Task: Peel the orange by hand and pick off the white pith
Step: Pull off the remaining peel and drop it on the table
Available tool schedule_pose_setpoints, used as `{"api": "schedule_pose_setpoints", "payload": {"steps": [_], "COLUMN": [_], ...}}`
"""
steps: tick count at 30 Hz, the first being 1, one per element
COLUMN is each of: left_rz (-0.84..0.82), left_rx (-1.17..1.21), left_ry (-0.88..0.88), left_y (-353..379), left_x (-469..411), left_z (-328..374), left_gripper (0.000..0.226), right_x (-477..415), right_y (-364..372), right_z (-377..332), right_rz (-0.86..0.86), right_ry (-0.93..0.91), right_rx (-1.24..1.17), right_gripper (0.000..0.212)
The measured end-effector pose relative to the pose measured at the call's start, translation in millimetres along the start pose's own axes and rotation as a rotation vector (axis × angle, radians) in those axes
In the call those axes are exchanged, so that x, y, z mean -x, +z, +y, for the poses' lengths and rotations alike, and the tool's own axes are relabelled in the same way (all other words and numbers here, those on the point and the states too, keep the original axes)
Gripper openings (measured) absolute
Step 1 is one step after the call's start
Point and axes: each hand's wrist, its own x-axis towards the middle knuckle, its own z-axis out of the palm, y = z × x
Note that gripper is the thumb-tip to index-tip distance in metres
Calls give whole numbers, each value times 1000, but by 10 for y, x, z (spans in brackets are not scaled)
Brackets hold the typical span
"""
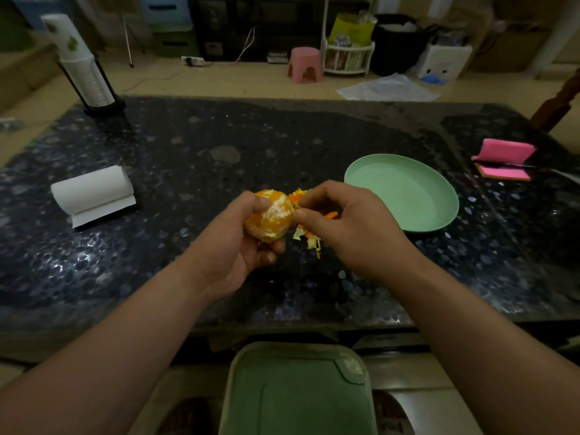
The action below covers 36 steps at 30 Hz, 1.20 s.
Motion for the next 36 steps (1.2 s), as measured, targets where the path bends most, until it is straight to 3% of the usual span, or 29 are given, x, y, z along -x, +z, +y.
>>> {"api": "schedule_pose_setpoints", "payload": {"steps": [6, 13, 20, 27, 36], "left_rz": [12, 55, 22, -36, -158], "left_rx": [-58, -164, -139, -84, 6], "left_ry": [46, 110, 80, 45, -11], "left_y": [-25, 12, 32, 1, -13], "left_x": [-18, -13, -3, 5, 42], "left_z": [-24, -66, -71, -43, -1], "left_gripper": [70, 45, 50, 69, 52], "right_x": [23, 44, 34, 24, 4], "right_y": [12, 36, 51, 31, 1], "right_z": [-4, 8, 9, 26, 53], "right_rz": [37, 69, 115, 128, 132], "right_ry": [-40, -106, -192, -206, -166], "right_rx": [38, 160, 179, 157, 82], "right_gripper": [5, 11, 13, 13, 10]}}
